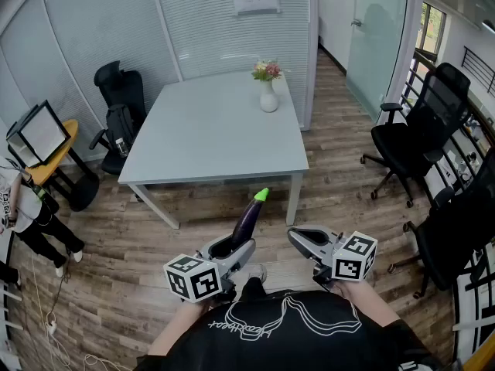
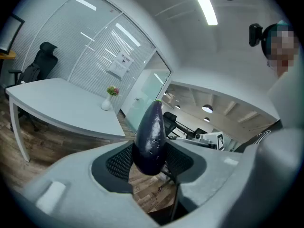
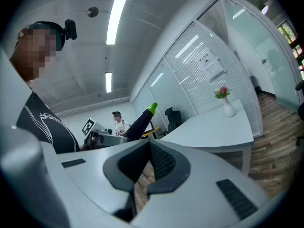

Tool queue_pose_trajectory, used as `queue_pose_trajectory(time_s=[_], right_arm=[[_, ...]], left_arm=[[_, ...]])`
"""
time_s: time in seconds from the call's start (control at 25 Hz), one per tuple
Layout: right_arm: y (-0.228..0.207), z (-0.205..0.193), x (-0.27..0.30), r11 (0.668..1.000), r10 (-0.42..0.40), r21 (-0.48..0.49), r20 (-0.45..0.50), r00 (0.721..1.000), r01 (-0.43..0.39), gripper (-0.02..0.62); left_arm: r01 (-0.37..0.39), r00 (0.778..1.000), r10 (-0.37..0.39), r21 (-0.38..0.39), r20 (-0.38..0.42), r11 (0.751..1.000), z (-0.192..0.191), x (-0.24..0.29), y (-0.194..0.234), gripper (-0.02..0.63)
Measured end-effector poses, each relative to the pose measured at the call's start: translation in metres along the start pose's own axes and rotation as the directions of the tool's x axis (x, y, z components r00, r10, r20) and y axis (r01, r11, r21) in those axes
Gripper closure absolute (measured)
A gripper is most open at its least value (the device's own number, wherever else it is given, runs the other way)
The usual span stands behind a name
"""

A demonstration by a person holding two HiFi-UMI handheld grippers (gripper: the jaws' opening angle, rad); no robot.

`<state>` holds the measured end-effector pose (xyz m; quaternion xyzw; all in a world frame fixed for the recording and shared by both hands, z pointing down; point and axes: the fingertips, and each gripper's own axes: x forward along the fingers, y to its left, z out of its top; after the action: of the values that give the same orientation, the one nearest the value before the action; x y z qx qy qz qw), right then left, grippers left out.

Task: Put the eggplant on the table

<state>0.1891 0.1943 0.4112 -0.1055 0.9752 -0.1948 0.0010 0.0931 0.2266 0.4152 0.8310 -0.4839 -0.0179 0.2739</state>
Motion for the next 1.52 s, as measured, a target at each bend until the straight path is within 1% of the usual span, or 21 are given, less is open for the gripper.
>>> queue_pose_trajectory(time_s=[0.36, 0.52, 0.8, 0.92, 1.12, 1.4, 1.52], right_arm=[[-0.008, 0.01, 0.004, 1.0, 0.013, 0.0, 0.022, 1.0, -0.013, 0.588], [-0.012, 0.007, 0.006, 1.0, 0.015, 0.008, 0.019, 1.0, -0.015, 0.588], [-0.023, 0.0, 0.018, 0.998, 0.042, 0.036, 0.003, 0.999, -0.042, 0.586], [-0.03, 0.005, 0.028, 0.998, 0.047, 0.046, 0.019, 0.999, -0.048, 0.586], [-0.052, 0.011, 0.045, 0.997, 0.05, 0.052, 0.009, 0.999, -0.05, 0.586], [-0.089, 0.033, 0.089, 0.997, 0.036, 0.069, 0.021, 0.999, -0.037, 0.586], [-0.108, 0.045, 0.109, 0.998, 0.027, 0.062, 0.023, 0.999, -0.029, 0.586]], left_arm=[[-0.004, 1.0, 0.004, 0.014, 0.005, 1.0, 0.01, 0.007, 0.004, 0.396], [-0.004, 1.0, 0.004, 0.022, 0.0, 1.0, 0.01, 0.011, 0.005, 0.396], [-0.023, 1.0, 0.023, -0.001, 0.004, 1.0, 0.011, 0.019, 0.021, 0.396], [-0.024, 1.0, 0.024, -0.005, 0.003, 1.0, 0.015, 0.021, 0.031, 0.396], [-0.028, 1.0, 0.028, -0.016, 0.011, 0.999, 0.027, 0.036, 0.052, 0.396], [-0.014, 1.0, 0.014, -0.022, 0.0, 1.0, 0.059, 0.059, 0.096, 0.396], [-0.005, 1.0, 0.005, -0.024, -0.005, 1.0, 0.077, 0.074, 0.116, 0.396]])
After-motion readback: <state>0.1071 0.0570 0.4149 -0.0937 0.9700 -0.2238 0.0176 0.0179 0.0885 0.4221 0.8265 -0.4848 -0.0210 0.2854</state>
